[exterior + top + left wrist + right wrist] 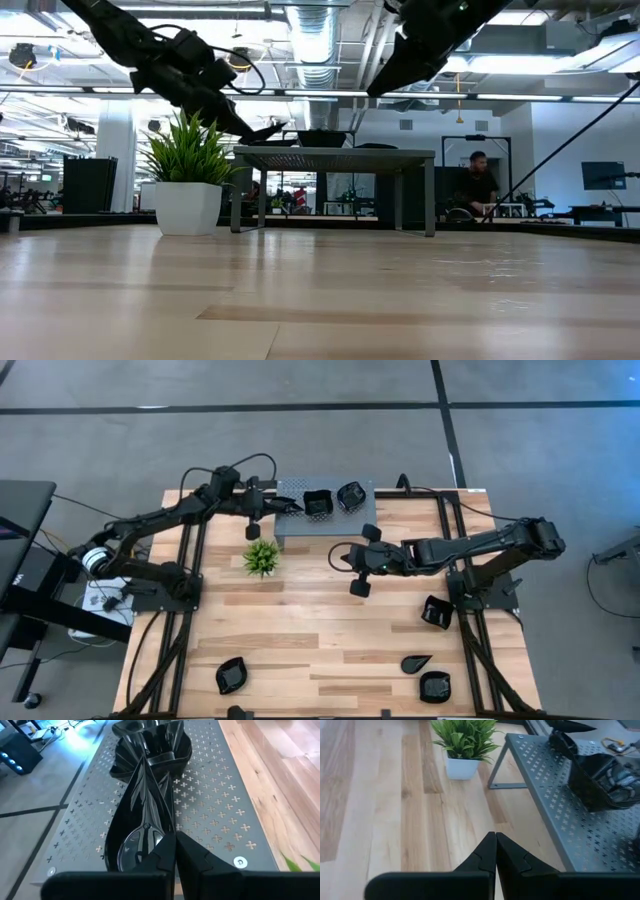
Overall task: Pick & Place Mini shaped plates
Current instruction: Stack the black drop-shaped plate on top of the black drop-shaped plate on the shelf
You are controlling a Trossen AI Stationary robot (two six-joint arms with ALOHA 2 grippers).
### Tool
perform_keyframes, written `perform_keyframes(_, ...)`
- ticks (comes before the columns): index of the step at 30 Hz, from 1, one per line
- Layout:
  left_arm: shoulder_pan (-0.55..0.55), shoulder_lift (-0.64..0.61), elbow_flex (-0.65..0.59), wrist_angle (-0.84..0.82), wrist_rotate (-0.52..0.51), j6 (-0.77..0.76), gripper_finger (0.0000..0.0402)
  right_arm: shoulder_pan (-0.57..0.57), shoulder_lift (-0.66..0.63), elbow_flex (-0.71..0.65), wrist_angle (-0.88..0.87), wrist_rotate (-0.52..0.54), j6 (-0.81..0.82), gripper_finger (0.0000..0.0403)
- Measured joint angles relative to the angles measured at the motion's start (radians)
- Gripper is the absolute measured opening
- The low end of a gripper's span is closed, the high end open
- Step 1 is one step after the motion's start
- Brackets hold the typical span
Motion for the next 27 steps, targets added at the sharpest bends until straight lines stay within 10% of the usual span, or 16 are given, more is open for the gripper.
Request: perform_keyframes(27,-0.081,0.020,0.000,0.122,-0.112,0.110,0.0046,-0.003,0.000,0.000,0.002,-0.017,-0.010,0.0000)
